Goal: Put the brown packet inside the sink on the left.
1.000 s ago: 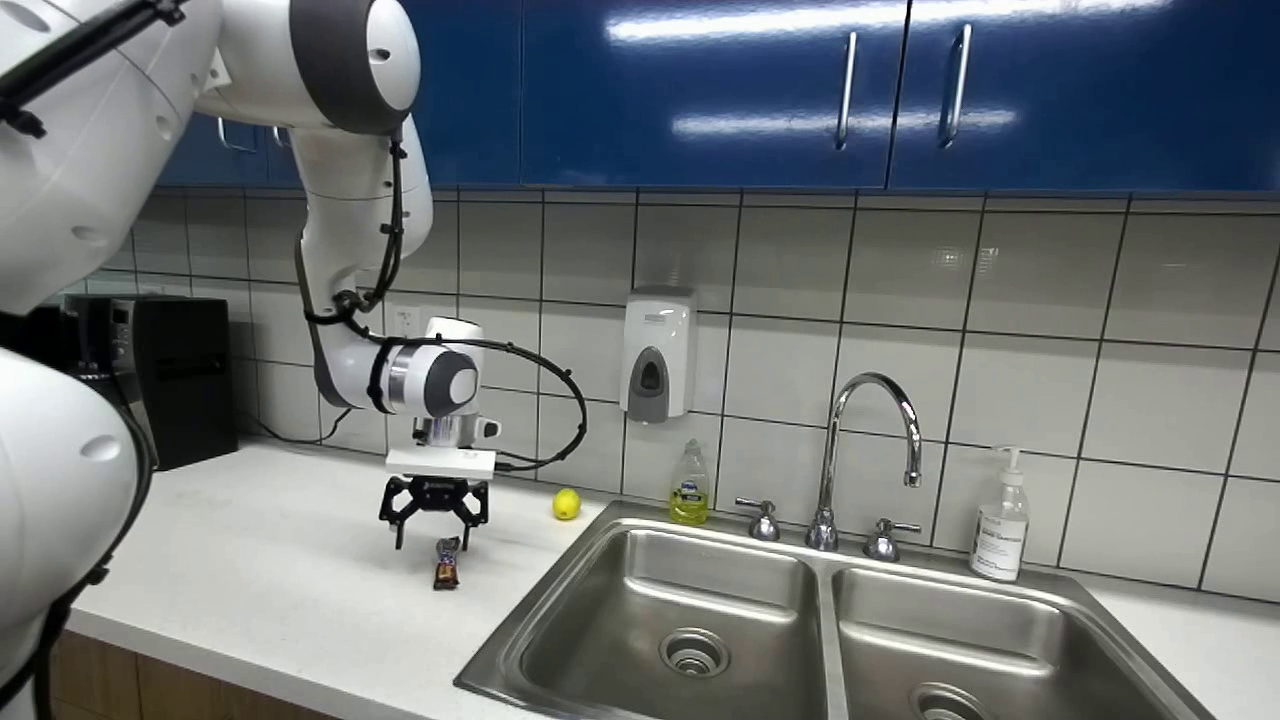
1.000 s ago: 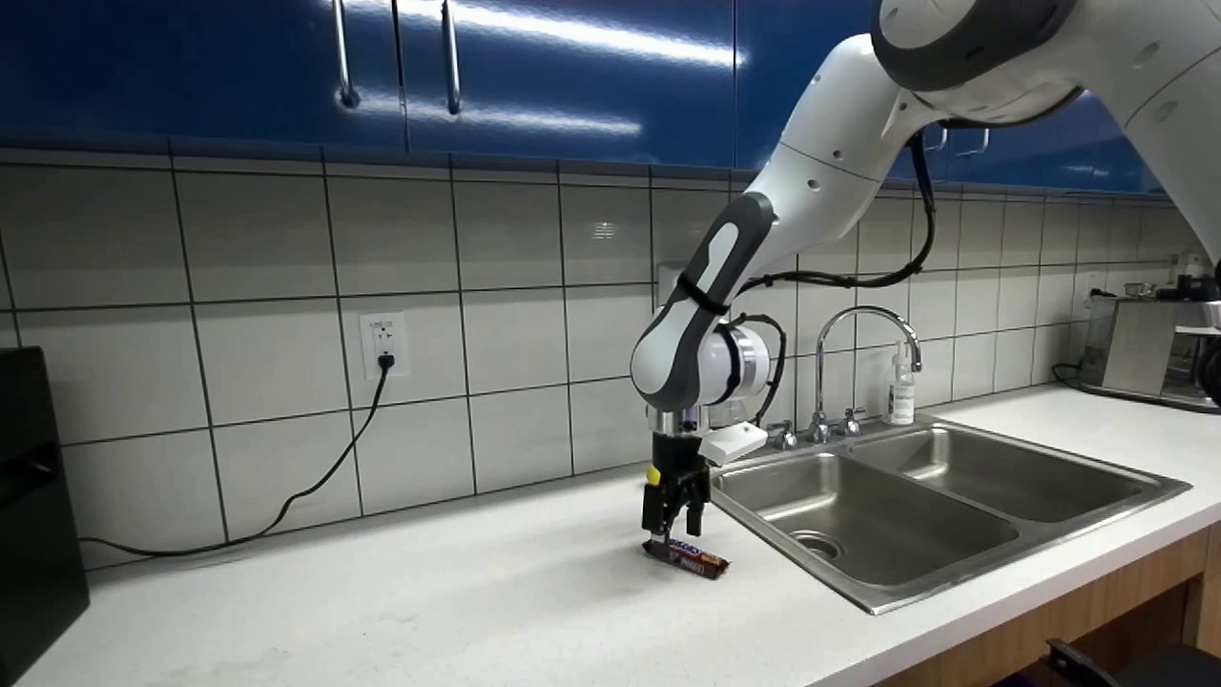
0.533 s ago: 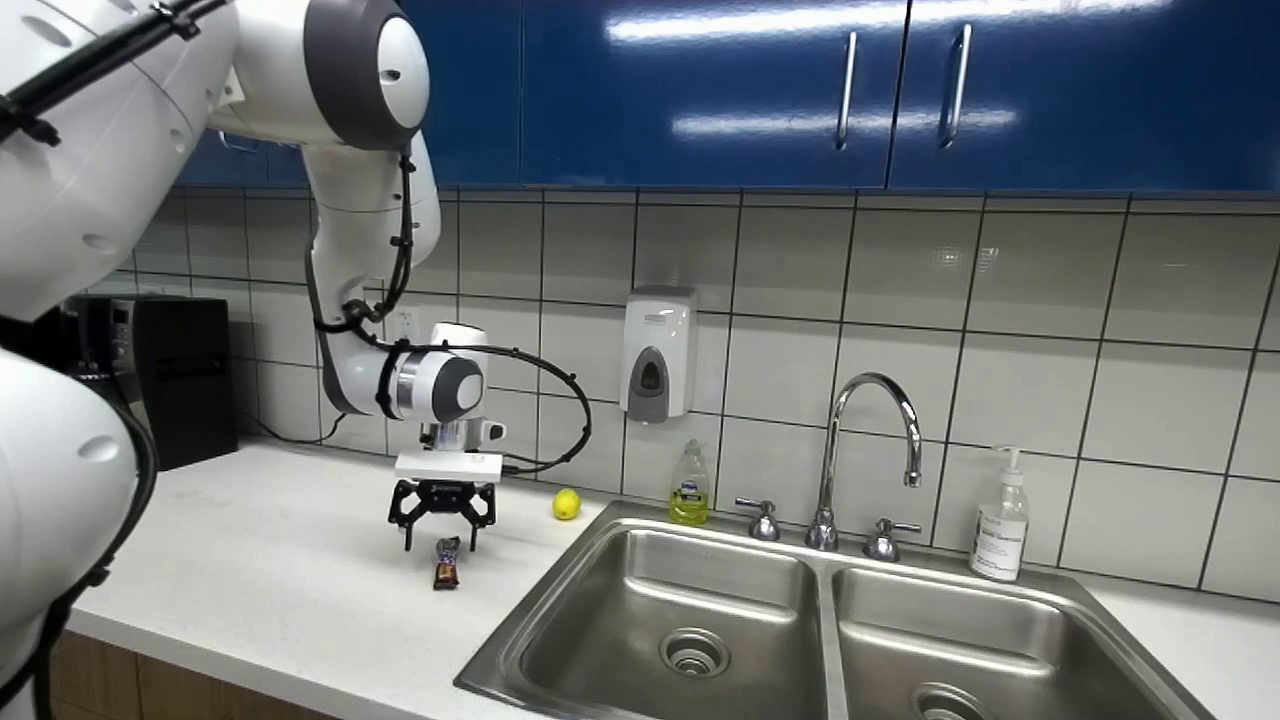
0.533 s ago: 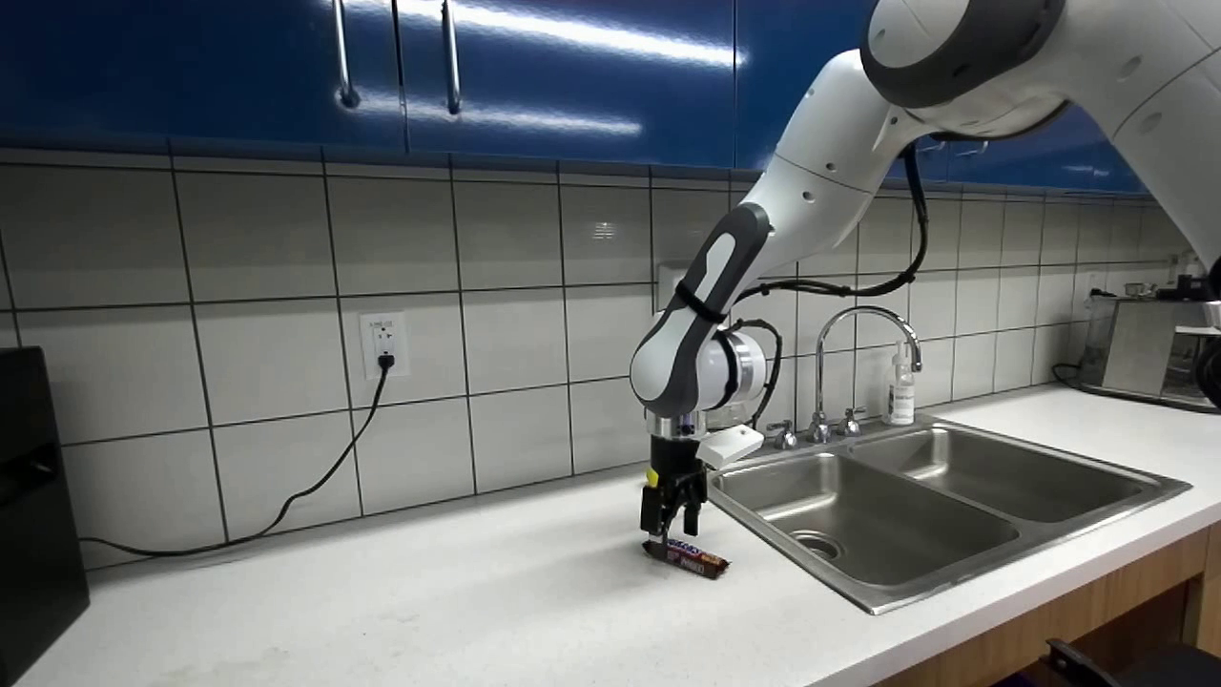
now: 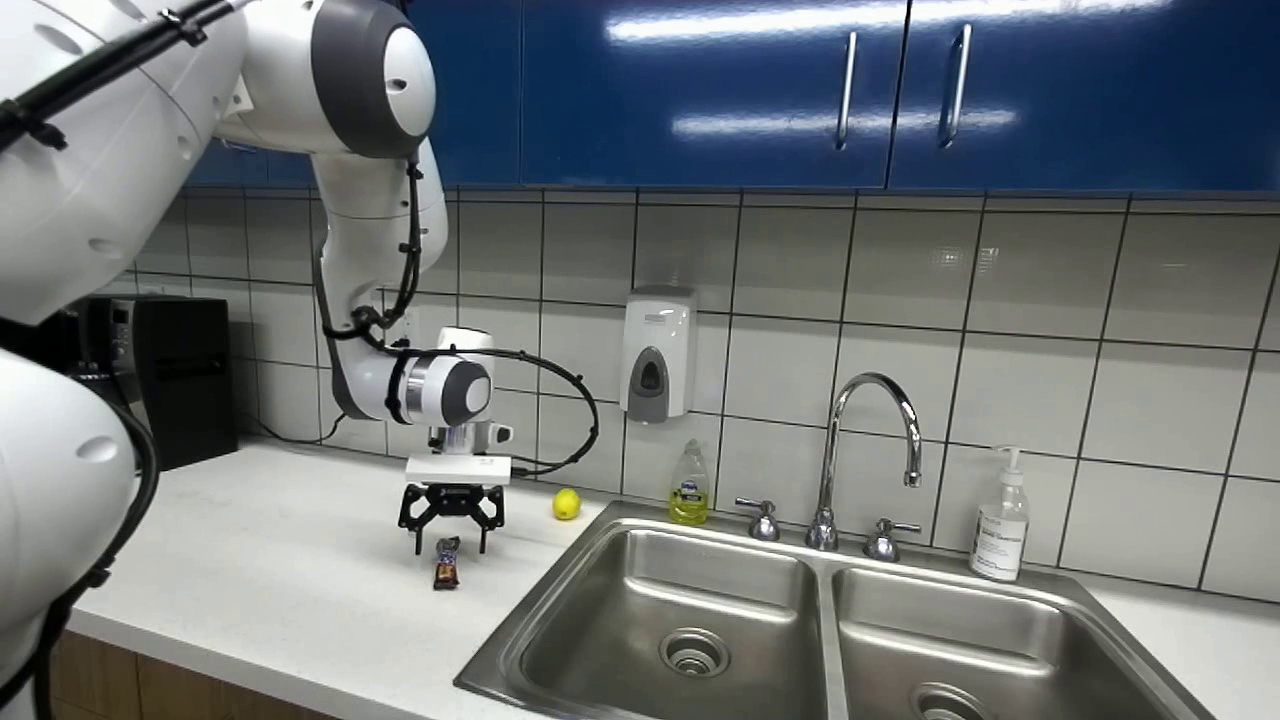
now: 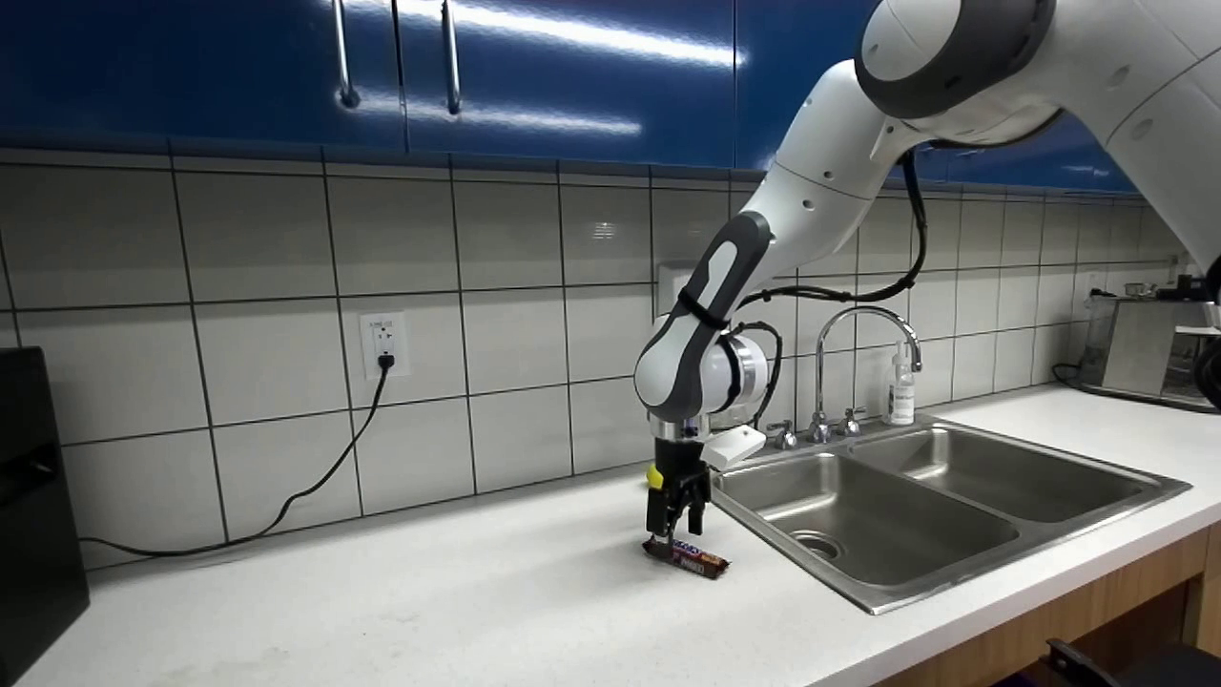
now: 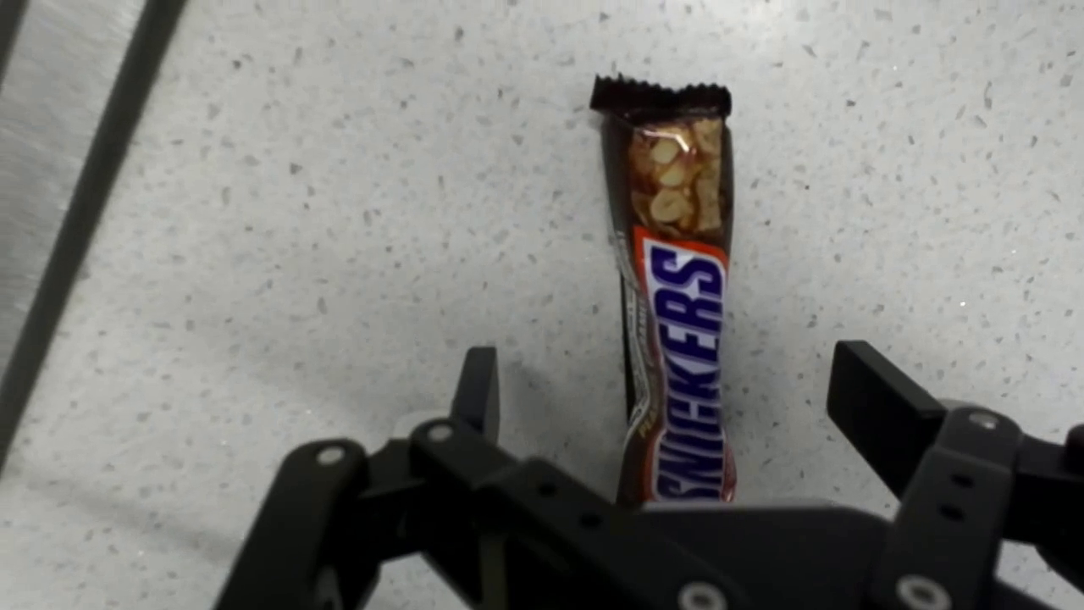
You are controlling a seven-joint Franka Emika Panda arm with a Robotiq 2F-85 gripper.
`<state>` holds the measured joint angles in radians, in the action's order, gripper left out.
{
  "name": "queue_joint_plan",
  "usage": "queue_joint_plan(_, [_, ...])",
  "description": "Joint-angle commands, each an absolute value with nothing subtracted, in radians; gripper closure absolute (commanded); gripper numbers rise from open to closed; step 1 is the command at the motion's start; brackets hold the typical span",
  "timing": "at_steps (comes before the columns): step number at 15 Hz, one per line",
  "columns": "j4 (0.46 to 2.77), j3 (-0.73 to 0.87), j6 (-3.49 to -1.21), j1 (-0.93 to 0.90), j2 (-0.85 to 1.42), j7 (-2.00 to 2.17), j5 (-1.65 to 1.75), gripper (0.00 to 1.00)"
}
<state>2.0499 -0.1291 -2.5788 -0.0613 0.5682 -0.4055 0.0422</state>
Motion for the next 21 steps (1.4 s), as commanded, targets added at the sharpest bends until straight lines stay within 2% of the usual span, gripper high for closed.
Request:
queue_joint_plan(1, [2.034, -0.135, -2.567, -0.044, 0.579, -0.405, 0.074, 0.00])
queue_joint_plan(8, [2.035, -0.129, -2.568, -0.044, 0.585, -0.399, 0.077, 0.00])
queue_joint_plan(9, [2.035, -0.129, -2.567, -0.044, 0.585, -0.398, 0.076, 0.25])
queue_joint_plan(10, [2.034, -0.128, -2.566, -0.043, 0.586, -0.399, 0.075, 0.28])
queue_joint_plan(11, [2.033, -0.127, -2.566, -0.043, 0.587, -0.398, 0.076, 0.35])
queue_joint_plan(19, [2.029, -0.119, -2.558, -0.045, 0.596, -0.382, 0.072, 0.98])
queue_joint_plan(20, [2.028, -0.116, -2.558, -0.046, 0.596, -0.377, 0.072, 1.00])
queue_joint_plan(21, [2.028, -0.110, -2.556, -0.051, 0.593, -0.365, 0.076, 0.98])
